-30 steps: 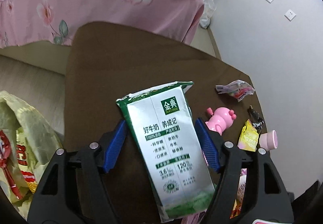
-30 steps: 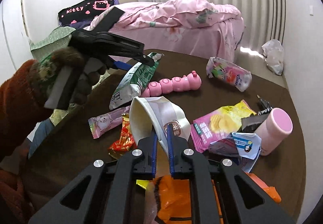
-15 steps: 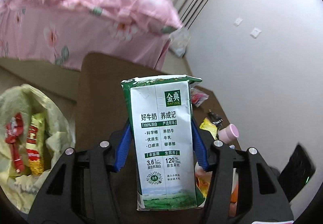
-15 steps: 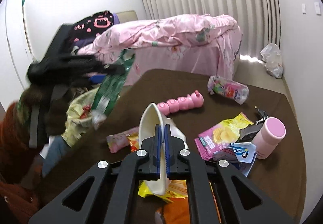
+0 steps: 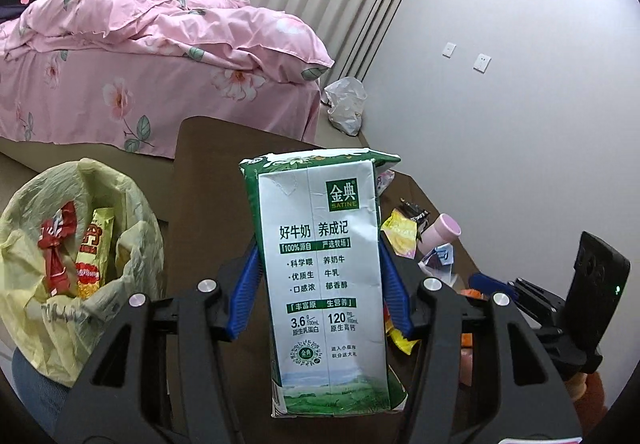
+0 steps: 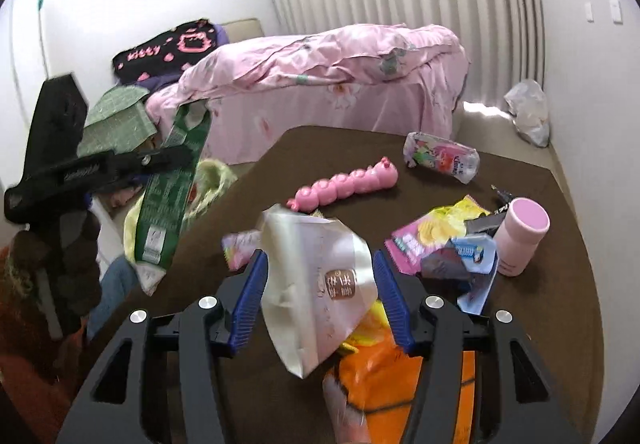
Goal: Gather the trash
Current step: 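Lift the milk carton with the left tool while the right tool lifts the white cup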
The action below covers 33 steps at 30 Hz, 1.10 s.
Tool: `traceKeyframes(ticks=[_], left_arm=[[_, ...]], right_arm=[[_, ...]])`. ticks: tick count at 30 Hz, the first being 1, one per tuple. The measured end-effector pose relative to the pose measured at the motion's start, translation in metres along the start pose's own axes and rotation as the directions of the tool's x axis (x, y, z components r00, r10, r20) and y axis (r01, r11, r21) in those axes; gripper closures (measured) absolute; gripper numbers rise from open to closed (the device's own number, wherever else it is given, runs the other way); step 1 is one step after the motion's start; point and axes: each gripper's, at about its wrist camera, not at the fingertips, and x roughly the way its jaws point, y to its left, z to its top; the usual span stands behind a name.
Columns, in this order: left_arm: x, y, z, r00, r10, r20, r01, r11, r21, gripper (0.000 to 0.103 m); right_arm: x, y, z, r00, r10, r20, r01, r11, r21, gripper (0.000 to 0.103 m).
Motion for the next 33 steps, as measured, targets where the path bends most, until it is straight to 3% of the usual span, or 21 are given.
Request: traceKeyframes(ticks=[3, 5, 10, 14, 20, 23, 24, 25, 26, 30, 33], left_arm=[[0.000, 0.000, -0.003, 1.000, -0.005, -0.005, 0.005, 1.000, -0.010, 0.052], [-0.001, -0.001, -0.004, 1.000, -0.009, -0.002, 0.009, 1.000, -0.005, 0.052], [-0.004, -0.004, -0.006, 1.000, -0.005, 0.006, 0.005, 1.000, 0.019, 0.051], [-0.005, -0.002, -0.009, 1.000, -0.003, -0.003, 0.003, 1.000, 0.014, 0.051], [-0.003, 0.003, -0.010, 1.000, -0.002, -0.011, 0.002, 1.000, -0.006, 0.051], [-0.006, 0.005, -0.009, 1.000, 0.005, -0.001, -0.005, 1.000, -0.011, 0.051], [-0.007, 0.006, -0.008, 1.000, 0.006, 0.000, -0.006, 1.000, -0.013, 0.051], [-0.008, 0.008, -0.008, 1.000, 0.009, 0.003, -0.009, 1.000, -0.017, 0.051], [-0.009, 0.009, -0.008, 1.000, 0.011, 0.004, -0.011, 1.000, -0.018, 0.051], [-0.014, 0.009, -0.007, 1.000, 0.013, 0.028, -0.013, 1.000, -0.014, 0.051], [-0.018, 0.006, -0.007, 0.998, 0.017, 0.061, -0.017, 1.000, 0.006, 0.051]], right_arm=[[-0.006, 0.015, -0.017, 0.995, -0.104, 0.011, 0.104, 0.992, -0.073, 0.051], [-0.006, 0.021, -0.023, 0.995, -0.100, 0.009, 0.100, 0.990, -0.100, 0.051], [-0.001, 0.013, -0.023, 0.998, -0.060, 0.009, 0.060, 0.998, -0.035, 0.051], [0.012, 0.030, -0.029, 0.998, -0.064, -0.027, 0.060, 0.987, -0.151, 0.051], [0.038, 0.055, -0.034, 0.982, -0.188, -0.011, 0.171, 0.916, -0.363, 0.051], [0.057, 0.066, -0.034, 0.970, -0.245, -0.008, 0.212, 0.856, -0.472, 0.051], [0.063, 0.068, -0.034, 0.961, -0.278, -0.010, 0.235, 0.833, -0.501, 0.054], [0.068, 0.068, -0.034, 0.953, -0.304, -0.011, 0.254, 0.816, -0.519, 0.066], [0.068, 0.066, -0.031, 0.949, -0.314, -0.004, 0.267, 0.813, -0.518, 0.066], [0.042, 0.052, -0.008, 0.974, -0.224, 0.031, 0.219, 0.896, -0.386, 0.073], [0.018, 0.037, 0.016, 0.993, -0.111, 0.048, 0.119, 0.965, -0.235, 0.075]])
